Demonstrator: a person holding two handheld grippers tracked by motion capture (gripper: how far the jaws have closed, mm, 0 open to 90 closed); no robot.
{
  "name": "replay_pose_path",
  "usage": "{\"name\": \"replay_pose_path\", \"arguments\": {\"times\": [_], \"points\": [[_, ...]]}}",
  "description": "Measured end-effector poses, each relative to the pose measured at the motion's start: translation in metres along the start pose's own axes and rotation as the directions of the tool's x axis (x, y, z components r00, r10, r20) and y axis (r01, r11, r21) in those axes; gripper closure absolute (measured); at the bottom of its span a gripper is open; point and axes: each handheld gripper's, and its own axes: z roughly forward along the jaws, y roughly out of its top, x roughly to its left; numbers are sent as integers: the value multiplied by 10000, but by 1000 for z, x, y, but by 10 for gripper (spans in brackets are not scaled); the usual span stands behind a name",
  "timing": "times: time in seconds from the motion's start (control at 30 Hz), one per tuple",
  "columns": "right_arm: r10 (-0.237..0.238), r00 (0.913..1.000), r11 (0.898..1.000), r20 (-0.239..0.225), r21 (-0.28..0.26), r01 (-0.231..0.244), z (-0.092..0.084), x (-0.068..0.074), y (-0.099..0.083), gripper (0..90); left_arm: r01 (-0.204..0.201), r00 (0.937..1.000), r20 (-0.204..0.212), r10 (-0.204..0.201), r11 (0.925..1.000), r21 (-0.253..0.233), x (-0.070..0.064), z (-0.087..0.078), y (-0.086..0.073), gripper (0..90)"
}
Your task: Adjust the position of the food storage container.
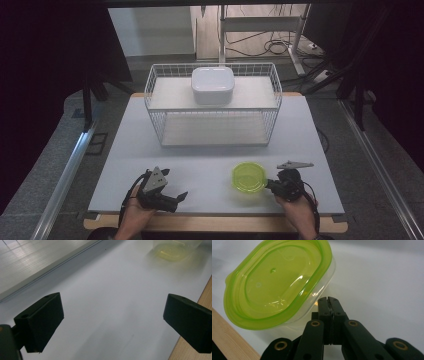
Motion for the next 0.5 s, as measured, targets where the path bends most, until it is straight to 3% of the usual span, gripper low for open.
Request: {"name": "replay_pose_path", "arguments": {"times": [0.17,0.5], "points": [[-356,9989,9994,-321,18,356,13,12,9,896,-18,10000,4,18,10000,35,0,1,0,27],[-551,9944,9984,-898,54,558,36,27,23,896,-48,10000,-2,48,9999,103,-1,2,0,27]]}}
